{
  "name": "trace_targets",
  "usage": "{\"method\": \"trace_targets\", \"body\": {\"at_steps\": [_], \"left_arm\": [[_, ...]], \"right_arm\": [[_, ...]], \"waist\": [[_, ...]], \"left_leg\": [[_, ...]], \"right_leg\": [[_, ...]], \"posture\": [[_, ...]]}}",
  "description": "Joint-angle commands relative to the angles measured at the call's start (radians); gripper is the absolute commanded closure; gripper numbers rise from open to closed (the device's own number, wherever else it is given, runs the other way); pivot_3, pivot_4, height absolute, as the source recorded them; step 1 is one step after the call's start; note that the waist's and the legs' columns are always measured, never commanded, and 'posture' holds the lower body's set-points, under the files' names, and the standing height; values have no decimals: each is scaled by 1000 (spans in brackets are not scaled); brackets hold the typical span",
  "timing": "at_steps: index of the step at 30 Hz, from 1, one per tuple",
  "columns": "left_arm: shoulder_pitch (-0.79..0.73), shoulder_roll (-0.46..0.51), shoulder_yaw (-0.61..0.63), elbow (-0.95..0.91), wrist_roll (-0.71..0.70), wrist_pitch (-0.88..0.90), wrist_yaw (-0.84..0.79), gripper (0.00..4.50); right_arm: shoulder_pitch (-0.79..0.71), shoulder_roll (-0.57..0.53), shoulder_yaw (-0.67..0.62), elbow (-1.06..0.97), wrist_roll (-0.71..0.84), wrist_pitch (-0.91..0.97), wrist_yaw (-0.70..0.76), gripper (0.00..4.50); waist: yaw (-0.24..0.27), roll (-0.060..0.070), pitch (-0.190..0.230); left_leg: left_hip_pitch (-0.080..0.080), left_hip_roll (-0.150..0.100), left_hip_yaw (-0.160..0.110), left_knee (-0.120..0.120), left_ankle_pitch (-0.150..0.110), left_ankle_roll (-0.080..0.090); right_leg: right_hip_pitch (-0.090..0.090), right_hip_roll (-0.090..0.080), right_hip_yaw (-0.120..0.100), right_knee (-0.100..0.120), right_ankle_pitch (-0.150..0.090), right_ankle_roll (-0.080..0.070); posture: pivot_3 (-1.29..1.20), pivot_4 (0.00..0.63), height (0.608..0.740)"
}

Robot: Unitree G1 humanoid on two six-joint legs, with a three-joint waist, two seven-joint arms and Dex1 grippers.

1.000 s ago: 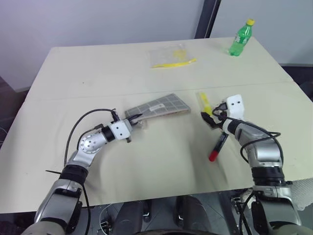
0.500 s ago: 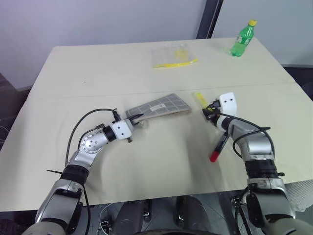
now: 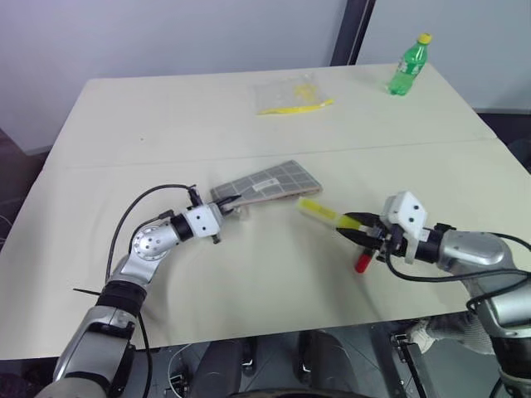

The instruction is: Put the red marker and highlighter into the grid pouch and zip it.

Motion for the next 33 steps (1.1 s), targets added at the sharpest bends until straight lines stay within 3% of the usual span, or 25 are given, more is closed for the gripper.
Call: {"method": "trace_targets", "body": {"at_steps": [1, 7, 12, 21, 29, 33], "left_arm": [[11, 9, 8, -24, -23, -1, -18, 4500], [24, 14, 1, -41, -28, -5, -43, 4500], [19, 15, -4, -40, -22, -5, -54, 4500], [0, 18, 0, -11, -19, -13, -63, 4500], [-10, 24, -8, -4, -37, -28, -116, 4500], [-14, 26, -14, -20, -49, -36, -148, 4500]], "right_arm": [[-46, 2, 42, 35, -83, -51, -40, 3592], [-143, 67, 85, 78, -105, -43, -88, 3592], [-176, 90, 131, 30, -88, -28, -44, 3592], [-154, 38, 75, -30, -14, 9, 23, 3592], [-185, 50, 115, 63, -106, -38, -26, 3592], [-238, 64, 196, 94, -198, -81, -45, 3592]], "waist": [[1, 0, 0], [1, 0, 0], [2, 0, 0], [1, 0, 0], [1, 0, 0], [-1, 0, 0]], "left_leg": [[0, 0, 0, 0, 0, 0], [-1, 0, 0, -1, 0, 0], [-1, 0, 0, 0, 0, 0], [-1, 0, 0, 0, 0, 0], [-1, 0, 0, 1, 0, 0], [-1, 0, 0, 1, 0, 0]], "right_leg": [[0, 0, 0, 0, 0, 0], [-1, 0, -1, 1, 0, 0], [-1, 0, -1, 1, 0, 0], [-1, 0, -2, 1, 0, 0], [-1, 0, -2, 2, 0, 0], [-1, 0, -2, 2, 1, 0]], "posture": [[0, 150, 740], [0, 150, 740], [0, 150, 740], [0, 150, 740], [0, 150, 740], [0, 150, 740]]}}
